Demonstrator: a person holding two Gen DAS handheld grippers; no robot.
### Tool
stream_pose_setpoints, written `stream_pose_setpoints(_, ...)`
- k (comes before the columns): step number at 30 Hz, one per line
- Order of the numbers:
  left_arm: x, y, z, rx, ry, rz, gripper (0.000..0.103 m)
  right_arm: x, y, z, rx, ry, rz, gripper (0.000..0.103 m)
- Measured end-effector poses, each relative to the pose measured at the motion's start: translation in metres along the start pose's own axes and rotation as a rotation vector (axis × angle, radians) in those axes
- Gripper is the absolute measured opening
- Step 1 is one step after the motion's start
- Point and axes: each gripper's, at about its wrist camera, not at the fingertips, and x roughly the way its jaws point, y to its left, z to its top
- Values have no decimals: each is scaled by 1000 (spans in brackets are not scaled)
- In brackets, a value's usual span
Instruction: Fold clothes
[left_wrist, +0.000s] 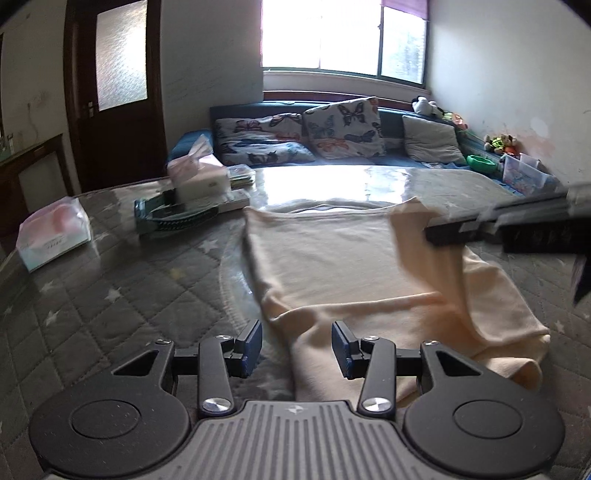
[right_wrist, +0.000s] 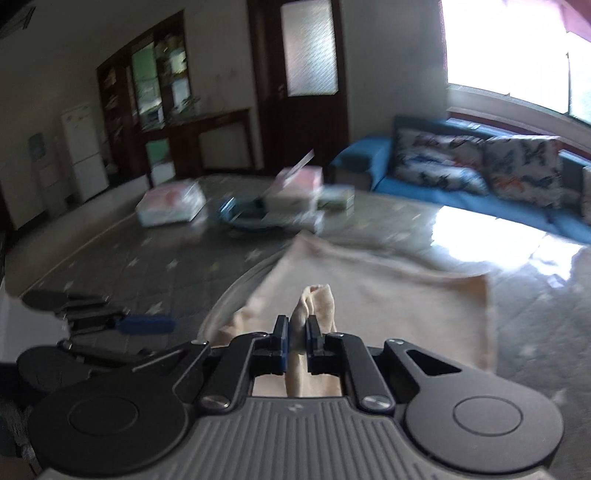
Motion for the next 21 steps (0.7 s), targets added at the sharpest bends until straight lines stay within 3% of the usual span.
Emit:
stream_pose_setpoints(4, 3, 2, -2, -6, 7, -6, 45, 8, 10, -9, -18, 34, 27, 16)
stream_pose_setpoints(7, 4, 0, -3, 1, 7, -18, 45, 1, 7, -13, -21, 36, 22, 16)
stream_pose_setpoints(16, 18, -20, -1, 38, 23, -82, 43, -31, -38, -38, -32, 98, -117, 17)
stream_pose_setpoints(21, 32, -28, -3, 55, 52, -94, 30, -41, -68, -56, 59, 128, -150, 17)
